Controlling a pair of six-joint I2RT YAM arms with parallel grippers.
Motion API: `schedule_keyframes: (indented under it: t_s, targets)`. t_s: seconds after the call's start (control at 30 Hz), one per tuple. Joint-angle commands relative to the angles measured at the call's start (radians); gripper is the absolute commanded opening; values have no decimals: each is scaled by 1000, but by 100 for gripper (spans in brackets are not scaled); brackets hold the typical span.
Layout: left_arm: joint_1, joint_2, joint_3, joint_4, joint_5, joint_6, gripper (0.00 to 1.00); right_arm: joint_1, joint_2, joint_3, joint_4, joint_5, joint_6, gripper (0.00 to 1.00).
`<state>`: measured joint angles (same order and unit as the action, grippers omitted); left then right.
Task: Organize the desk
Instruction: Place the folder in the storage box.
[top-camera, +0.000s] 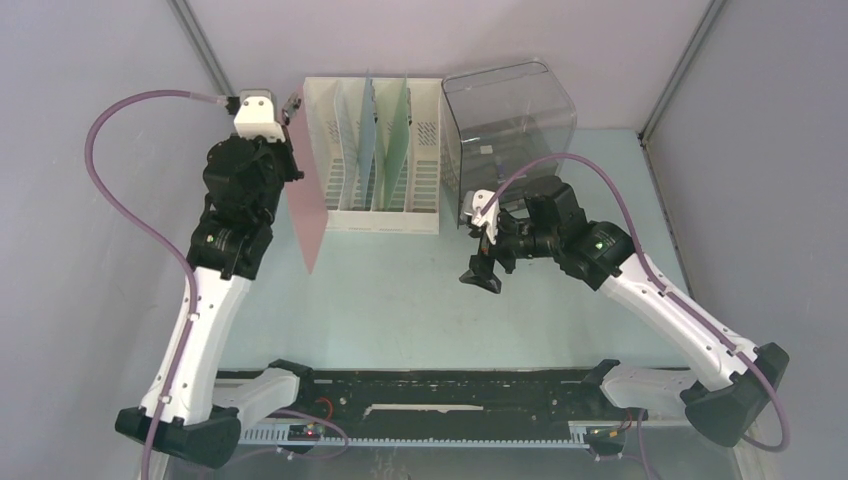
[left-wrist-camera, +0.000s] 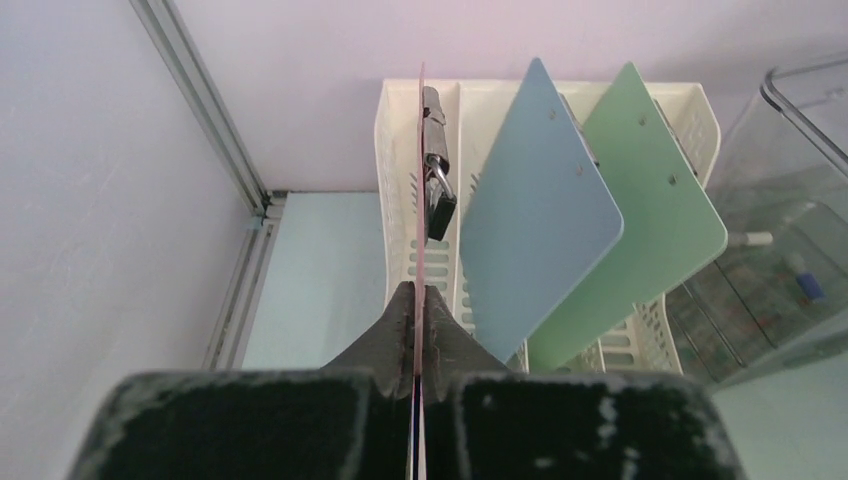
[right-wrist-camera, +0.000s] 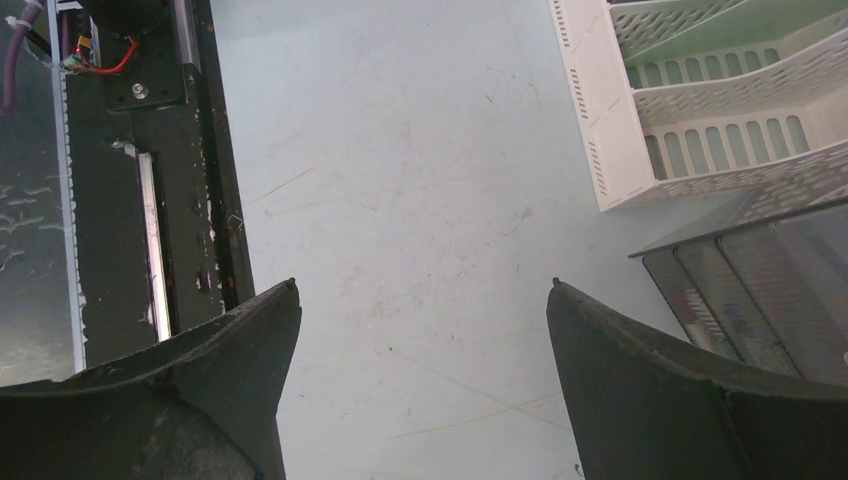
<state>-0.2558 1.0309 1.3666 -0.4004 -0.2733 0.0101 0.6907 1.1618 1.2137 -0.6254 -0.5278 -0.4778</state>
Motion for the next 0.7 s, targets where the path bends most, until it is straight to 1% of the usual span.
schedule_keyframes:
  t_s: [0.0,0.23,0.6,0.67]
  targets:
    - [51,37,51,169,58,61,0,-18,2,-1,5,-23,-10,100]
    - [94,117,70,286,123,68,0,-32,8,-1,3,-29,-10,100]
    - [132,283,125,395,126,99,0,-52,16,-2,0,-34,-12,100]
    - [134,307,123,453,131,102,0,-57,20,-1,0,-34,-14,100]
